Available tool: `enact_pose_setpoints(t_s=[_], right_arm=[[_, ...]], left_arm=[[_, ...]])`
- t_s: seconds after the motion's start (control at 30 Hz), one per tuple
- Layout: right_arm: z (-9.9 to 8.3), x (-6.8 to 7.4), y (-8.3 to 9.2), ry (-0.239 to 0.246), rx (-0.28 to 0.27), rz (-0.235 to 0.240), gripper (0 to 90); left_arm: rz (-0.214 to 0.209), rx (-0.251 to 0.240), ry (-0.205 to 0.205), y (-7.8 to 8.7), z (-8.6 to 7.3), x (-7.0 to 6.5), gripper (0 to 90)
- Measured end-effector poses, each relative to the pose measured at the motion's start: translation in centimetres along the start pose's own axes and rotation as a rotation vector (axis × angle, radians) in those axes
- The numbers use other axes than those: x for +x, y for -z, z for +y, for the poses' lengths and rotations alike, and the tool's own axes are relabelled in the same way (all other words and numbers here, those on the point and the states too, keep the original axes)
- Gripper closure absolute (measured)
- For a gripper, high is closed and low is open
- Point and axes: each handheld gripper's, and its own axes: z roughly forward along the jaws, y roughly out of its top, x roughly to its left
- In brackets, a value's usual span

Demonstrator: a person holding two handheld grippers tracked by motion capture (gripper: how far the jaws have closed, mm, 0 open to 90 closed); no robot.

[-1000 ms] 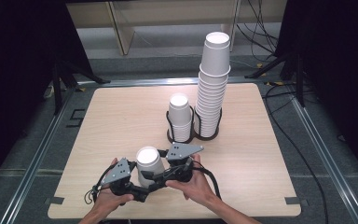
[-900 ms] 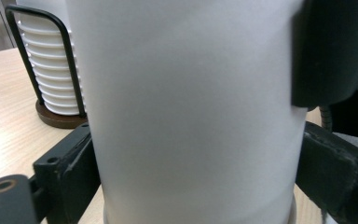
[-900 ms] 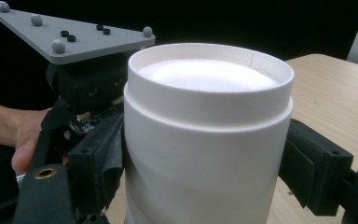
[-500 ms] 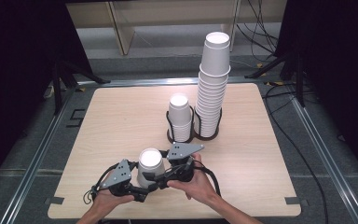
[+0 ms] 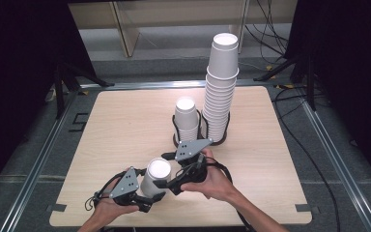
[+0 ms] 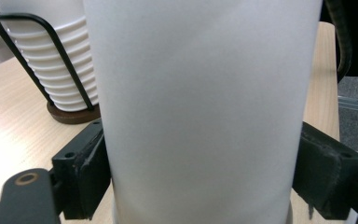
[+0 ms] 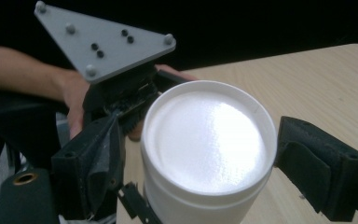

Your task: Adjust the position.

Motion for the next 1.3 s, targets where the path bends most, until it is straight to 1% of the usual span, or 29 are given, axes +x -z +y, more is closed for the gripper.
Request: enact_pose_setpoints(t_s=[0.03, 0.07, 0.1, 0.13, 0.17, 0.23, 0.27, 0.3, 0.33, 0.4, 0.43, 0.47, 0.5, 0.53, 0.7, 0.73, 0.8, 0.83, 0.9, 0.93, 0.97, 1.03, 1.07, 1.1, 1.13, 1.2, 1.23, 1.27, 1.3], right_arm=[[0.2, 0.1, 0.1, 0.011, 0.01, -0.007, 15.5], [0.4, 0.1, 0.1, 0.029, 0.014, -0.018, 15.6], [0.7, 0.0, 0.1, 0.039, 0.034, -0.005, 15.6], [0.9, -0.1, 0.2, 0.047, 0.055, 0.0, 15.5], [1.0, -0.2, 0.1, 0.062, 0.071, -0.004, 15.5], [1.3, -0.4, -0.1, 0.075, 0.119, 0.022, 15.4], [1.4, -0.6, -0.2, 0.088, 0.14, 0.03, 15.4], [1.4, -0.4, -0.3, 0.056, 0.169, 0.043, 15.4], [1.5, -0.6, -0.5, 0.095, 0.172, 0.059, 15.4], [1.6, -0.6, -0.8, 0.103, 0.203, 0.077, 15.5], [1.6, -0.4, -0.8, 0.084, 0.227, 0.074, 15.5], [1.6, -0.3, -0.9, 0.083, 0.241, 0.075, 15.5], [1.7, -0.6, -1.2, 0.123, 0.24, 0.083, 15.5], [1.7, -0.7, -1.4, 0.141, 0.25, 0.086, 15.7], [1.6, -0.9, -2.1, 0.153, 0.296, 0.085, 15.6], [1.5, -0.7, -2.2, 0.105, 0.326, 0.088, 15.6], [1.5, -0.6, -2.5, 0.105, 0.341, 0.097, 15.6], [1.5, -0.6, -2.7, 0.118, 0.354, 0.104, 15.7], [1.5, -0.5, -3.0, 0.126, 0.371, 0.109, 15.8], [1.5, -0.5, -3.1, 0.139, 0.391, 0.1, 16.1], [1.6, -0.8, -3.4, 0.187, 0.375, 0.123, 16.6], [1.6, -0.5, -3.4, 0.16, 0.403, 0.115, 17.6], [1.6, -0.6, -3.5, 0.183, 0.404, 0.126, 18.3], [1.6, -0.4, -3.5, 0.172, 0.411, 0.123, 18.6], [1.6, -0.6, -3.6, 0.196, 0.402, 0.135, 19.5], [1.6, -0.6, -3.6, 0.203, 0.406, 0.133, 21.1], [1.5, -0.6, -3.6, 0.197, 0.409, 0.134, 21.5], [1.5, -0.7, -3.6, 0.198, 0.412, 0.138, 21.7], [1.5, -0.7, -3.6, 0.2, 0.414, 0.141, 21.9]], left_arm=[[0.004, 0.012, -0.015, 0.0, 0.0, 0.1, 15.8], [0.0, 0.01, -0.017, -0.1, -0.1, 0.1, 15.8], [0.0, 0.027, -0.019, -0.1, -0.1, 0.1, 15.8], [-0.007, 0.027, -0.018, -0.1, -0.1, 0.0, 15.8], [-0.006, 0.035, -0.029, -0.1, -0.1, 0.0, 15.8], [-0.012, 0.041, -0.028, -0.2, -0.1, -0.1, 15.8], [-0.021, 0.039, -0.032, -0.2, -0.1, -0.1, 15.8], [-0.015, 0.047, -0.039, -0.2, -0.1, -0.1, 15.9], [-0.016, 0.059, -0.042, -0.2, -0.1, -0.1, 15.9], [-0.019, 0.069, -0.045, -0.2, -0.1, -0.2, 15.9], [-0.023, 0.075, -0.044, -0.2, -0.1, -0.2, 15.9], [-0.021, 0.076, -0.043, -0.1, -0.1, -0.2, 15.9], [-0.022, 0.076, -0.043, -0.1, -0.1, -0.2, 15.9], [-0.022, 0.078, -0.045, -0.1, -0.1, -0.2, 15.9], [-0.033, 0.093, -0.051, -0.1, 0.0, -0.3, 16.0], [-0.034, 0.093, -0.051, -0.2, 0.0, -0.3, 15.9], [-0.042, 0.098, -0.063, -0.2, 0.0, -0.3, 16.0], [-0.042, 0.101, -0.064, -0.2, 0.0, -0.3, 16.0], [-0.05, 0.116, -0.074, -0.2, 0.1, -0.3, 16.0], [-0.046, 0.109, -0.071, -0.2, 0.0, -0.4, 16.0], [-0.046, 0.117, -0.073, -0.2, 0.0, -0.4, 16.0], [-0.054, 0.112, -0.075, -0.3, 0.0, -0.4, 16.0], [-0.054, 0.112, -0.076, -0.3, 0.0, -0.4, 16.0], [-0.055, 0.112, -0.077, -0.3, 0.0, -0.4, 16.0], [-0.054, 0.118, -0.079, -0.2, 0.0, -0.4, 16.0], [-0.059, 0.121, -0.082, -0.2, 0.0, -0.4, 16.0], [-0.067, 0.119, -0.086, -0.3, 0.0, -0.4, 16.0], [-0.067, 0.126, -0.089, -0.3, 0.1, -0.4, 16.0], [-0.067, 0.122, -0.089, -0.3, 0.0, -0.4, 16.0]])
